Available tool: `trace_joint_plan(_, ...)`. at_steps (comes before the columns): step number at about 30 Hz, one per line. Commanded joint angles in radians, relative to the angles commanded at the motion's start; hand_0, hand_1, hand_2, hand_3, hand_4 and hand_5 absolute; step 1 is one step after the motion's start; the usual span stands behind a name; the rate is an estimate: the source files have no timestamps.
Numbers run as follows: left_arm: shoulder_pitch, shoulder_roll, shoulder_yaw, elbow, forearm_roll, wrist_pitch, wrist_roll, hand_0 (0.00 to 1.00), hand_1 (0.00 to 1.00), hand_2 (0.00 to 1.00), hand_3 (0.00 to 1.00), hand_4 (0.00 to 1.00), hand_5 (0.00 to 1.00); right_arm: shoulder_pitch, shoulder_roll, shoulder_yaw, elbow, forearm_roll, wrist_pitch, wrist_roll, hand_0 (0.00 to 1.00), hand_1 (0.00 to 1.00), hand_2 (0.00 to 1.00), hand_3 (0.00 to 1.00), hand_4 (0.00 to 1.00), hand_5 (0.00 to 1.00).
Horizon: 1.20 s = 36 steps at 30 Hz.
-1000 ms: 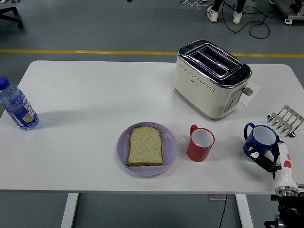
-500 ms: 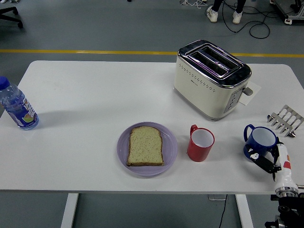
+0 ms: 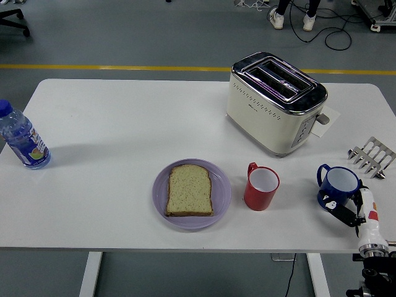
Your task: Pick up the cup,pour liquid into bread,place the cup on the desk
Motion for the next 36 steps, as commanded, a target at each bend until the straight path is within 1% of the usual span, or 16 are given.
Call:
trace_joint_plan(3,0.0,0.0,0.0,0.0,0.0,0.0,0.0,0.633,0.639,0.65,0.503,0.239,0.863,0.0,0.001,0.001,-0.001,-0.009,0.003,-0.008,0.675,0.615,0.787,0.894,0.861,0.043)
trace_joint_plan(4,0.0,0.0,0.0,0.0,0.001,0.0,0.0,0.633,0.638,0.648,0.503,0.239,0.862,0.0,0.001,0.001,-0.001,-0.011,0.005,-0.01,0.706,0.641,0.854,0.94,0.864,0.026)
trace_joint_plan(9,0.0,0.0,-0.002,0.0,0.001,0.0,0.0,0.633,0.638,0.648,0.503,0.239,0.862,0.0,0.002,0.003,-0.002,-0.018,0.008,-0.012,0.706,0.641,0.854,0.94,0.864,0.026)
trace_joint_plan(10,-0.001,0.0,-0.002,0.0,0.002,0.0,0.0,0.633,0.638,0.65,0.503,0.239,0.863,0.0,0.002,0.003,-0.002,-0.018,0.008,-0.011,0.733,0.671,0.888,0.972,0.868,0.014)
trace_joint_plan(15,0.0,0.0,-0.001,0.0,0.001,0.0,0.0,0.633,0.638,0.65,0.503,0.239,0.863,-0.002,0.002,0.005,-0.002,-0.017,0.0,-0.002,0.733,0.671,0.888,0.972,0.868,0.014)
trace_joint_plan(16,0.0,0.0,0.0,0.0,0.001,0.0,0.0,0.633,0.639,0.649,0.503,0.24,0.863,-0.002,0.002,0.005,-0.002,-0.016,-0.001,0.0,0.777,0.72,0.909,0.99,0.87,0.013)
trace_joint_plan(21,0.002,-0.001,0.003,0.001,0.0,0.0,0.0,0.633,0.639,0.649,0.503,0.24,0.863,-0.007,0.002,0.006,0.004,-0.016,-0.002,0.009,0.777,0.72,0.909,0.99,0.87,0.013)
trace_joint_plan(22,0.003,-0.001,0.003,0.001,0.0,0.0,0.0,0.633,0.639,0.649,0.503,0.239,0.864,-0.008,0.002,0.006,0.006,-0.017,-0.001,0.009,0.84,0.758,0.925,0.998,0.873,0.011)
trace_joint_plan(27,0.006,-0.001,0.008,0.001,0.0,0.0,0.0,0.633,0.639,0.649,0.503,0.239,0.864,-0.013,0.0,0.009,0.015,-0.018,0.012,0.011,0.84,0.758,0.925,0.998,0.873,0.011)
trace_joint_plan(28,0.006,-0.001,0.009,0.001,0.0,0.0,0.0,0.633,0.638,0.65,0.503,0.239,0.863,-0.013,0.0,0.01,0.016,-0.017,0.014,0.011,0.877,0.798,0.946,0.998,0.875,0.01)
trace_joint_plan(33,0.008,-0.002,0.012,0.002,0.0,0.0,0.0,0.633,0.638,0.65,0.503,0.239,0.863,-0.015,-0.001,0.015,0.021,-0.013,0.022,0.016,0.877,0.798,0.946,0.998,0.875,0.01)
trace_joint_plan(34,0.008,-0.002,0.012,0.002,0.0,0.0,0.0,0.633,0.638,0.65,0.503,0.239,0.862,-0.015,0.0,0.017,0.022,-0.013,0.024,0.017,0.891,0.816,0.961,0.998,0.881,0.016)
trace_joint_plan(36,0.008,-0.002,0.012,0.002,0.0,0.0,0.0,0.633,0.638,0.65,0.503,0.239,0.862,-0.016,-0.001,0.019,0.025,-0.012,0.026,0.018,0.891,0.816,0.961,0.998,0.881,0.016)
